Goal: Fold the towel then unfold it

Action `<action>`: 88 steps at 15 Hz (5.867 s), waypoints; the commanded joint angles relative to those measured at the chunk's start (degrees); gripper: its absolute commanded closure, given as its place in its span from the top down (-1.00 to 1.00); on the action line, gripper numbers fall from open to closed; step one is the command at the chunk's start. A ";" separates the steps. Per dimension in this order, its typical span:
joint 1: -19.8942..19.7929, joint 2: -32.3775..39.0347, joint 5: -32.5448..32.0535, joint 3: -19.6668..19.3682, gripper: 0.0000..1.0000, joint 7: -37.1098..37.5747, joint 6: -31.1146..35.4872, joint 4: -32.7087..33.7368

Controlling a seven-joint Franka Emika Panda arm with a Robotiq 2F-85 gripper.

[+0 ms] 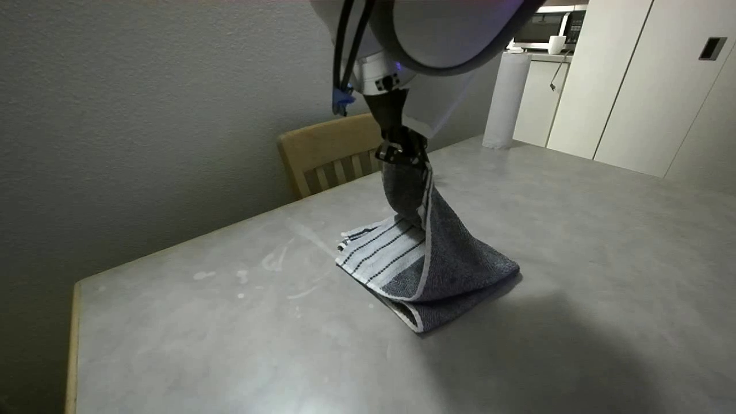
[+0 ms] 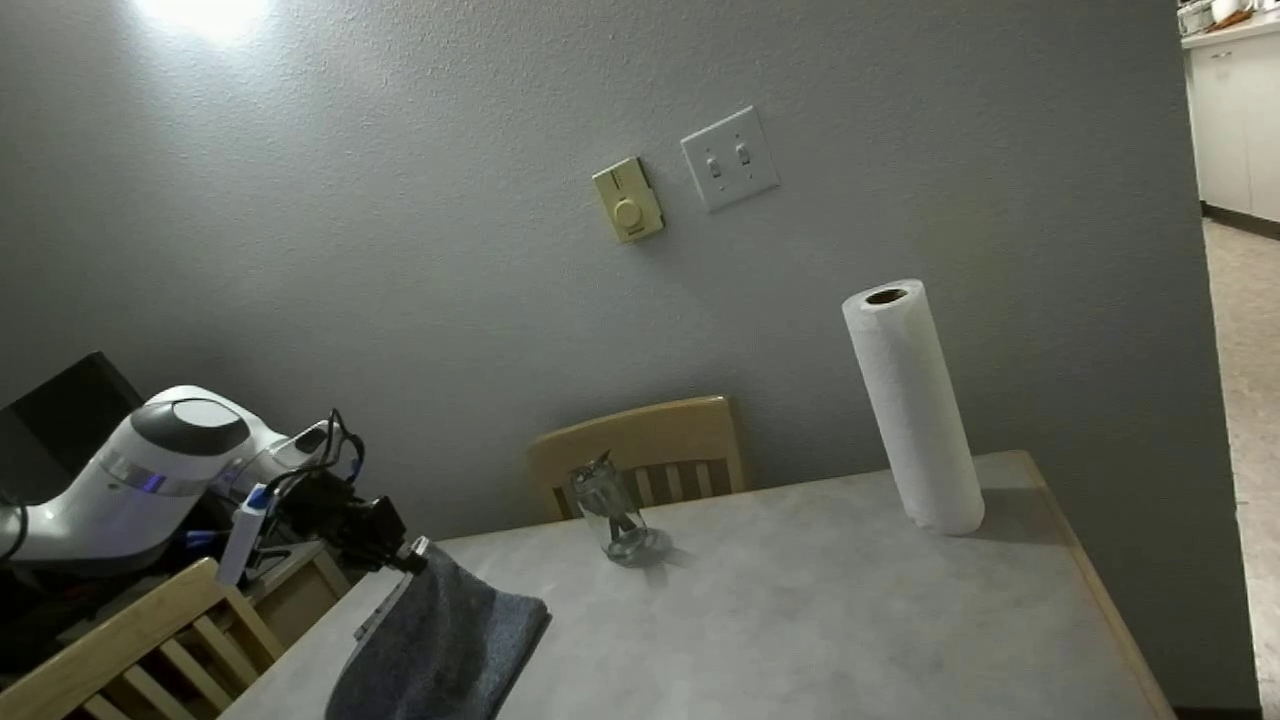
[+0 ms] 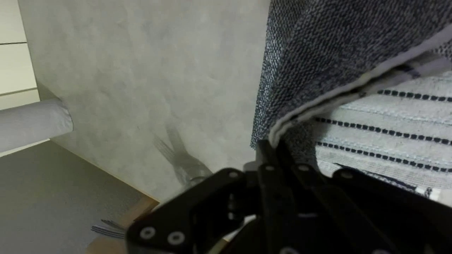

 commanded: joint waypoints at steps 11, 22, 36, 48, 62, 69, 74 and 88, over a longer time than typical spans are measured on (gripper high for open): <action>-8.98 -13.87 -7.32 -0.03 -0.98 1.14 9.49 -21.39; -12.55 -20.11 -15.43 0.75 -0.98 2.90 7.60 -25.81; -10.67 -20.67 -5.68 6.20 0.18 49.15 -10.72 -29.11; -1.73 10.74 -3.91 10.82 1.00 36.59 -19.99 10.97; -1.66 19.03 -4.54 7.39 1.00 29.81 -18.51 21.32; -5.25 21.89 -3.88 7.20 1.00 26.29 -14.54 21.00; -5.43 22.25 -3.97 7.53 1.00 26.49 -13.62 20.68; -5.13 21.95 -4.51 7.56 -0.36 26.77 -11.87 18.60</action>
